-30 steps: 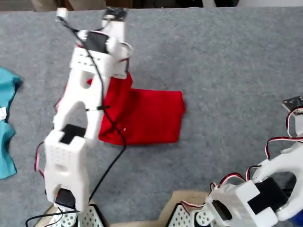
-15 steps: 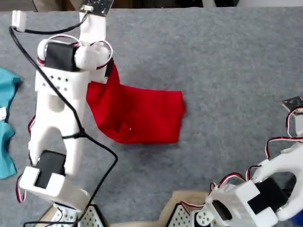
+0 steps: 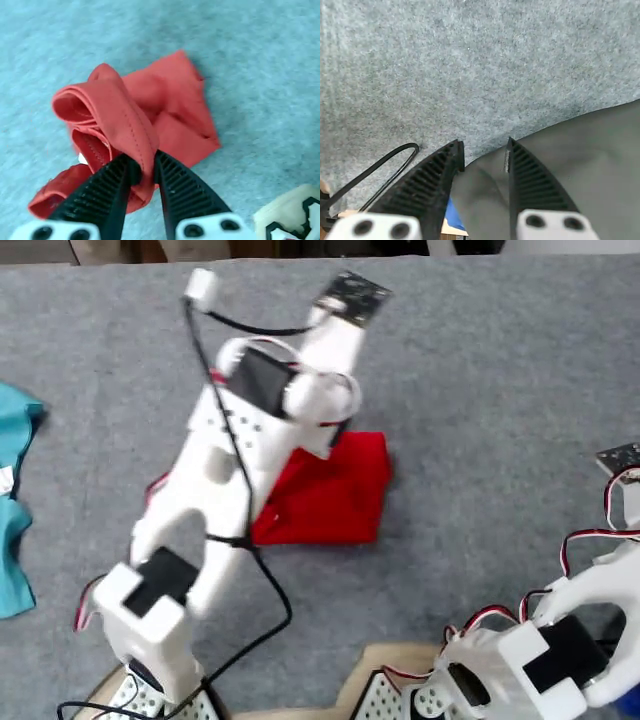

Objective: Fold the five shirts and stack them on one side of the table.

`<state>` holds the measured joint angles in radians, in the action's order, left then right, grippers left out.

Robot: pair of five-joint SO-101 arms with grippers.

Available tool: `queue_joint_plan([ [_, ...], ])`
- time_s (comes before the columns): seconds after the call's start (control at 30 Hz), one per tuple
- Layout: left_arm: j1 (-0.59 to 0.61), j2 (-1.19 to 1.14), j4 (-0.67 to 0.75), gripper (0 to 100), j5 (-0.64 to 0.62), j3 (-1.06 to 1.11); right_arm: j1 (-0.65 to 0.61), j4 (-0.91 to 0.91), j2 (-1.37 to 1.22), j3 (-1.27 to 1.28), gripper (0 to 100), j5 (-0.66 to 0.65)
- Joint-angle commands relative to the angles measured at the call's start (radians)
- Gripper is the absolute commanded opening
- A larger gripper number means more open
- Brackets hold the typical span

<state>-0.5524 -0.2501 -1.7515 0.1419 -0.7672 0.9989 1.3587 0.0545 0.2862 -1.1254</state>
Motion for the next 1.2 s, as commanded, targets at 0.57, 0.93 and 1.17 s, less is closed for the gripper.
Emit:
queue_joint_plan([
  [0.57, -0.017, -0.295, -0.008, 25, -0.115, -0.229, 0.019, -0.005, 0.058, 0.002, 14.4, -0.009],
  [0.93, 0.218, -0.412, -0.006, 19, -0.107, -0.305, -0.087, 0.08, 0.117, 0.004, 0.9, -0.003],
  [1.17, 0.247, -0.596, -0.006, 17, -0.106, -0.319, -0.189, 0.095, 0.197, 0.005, 1.6, 0.075],
])
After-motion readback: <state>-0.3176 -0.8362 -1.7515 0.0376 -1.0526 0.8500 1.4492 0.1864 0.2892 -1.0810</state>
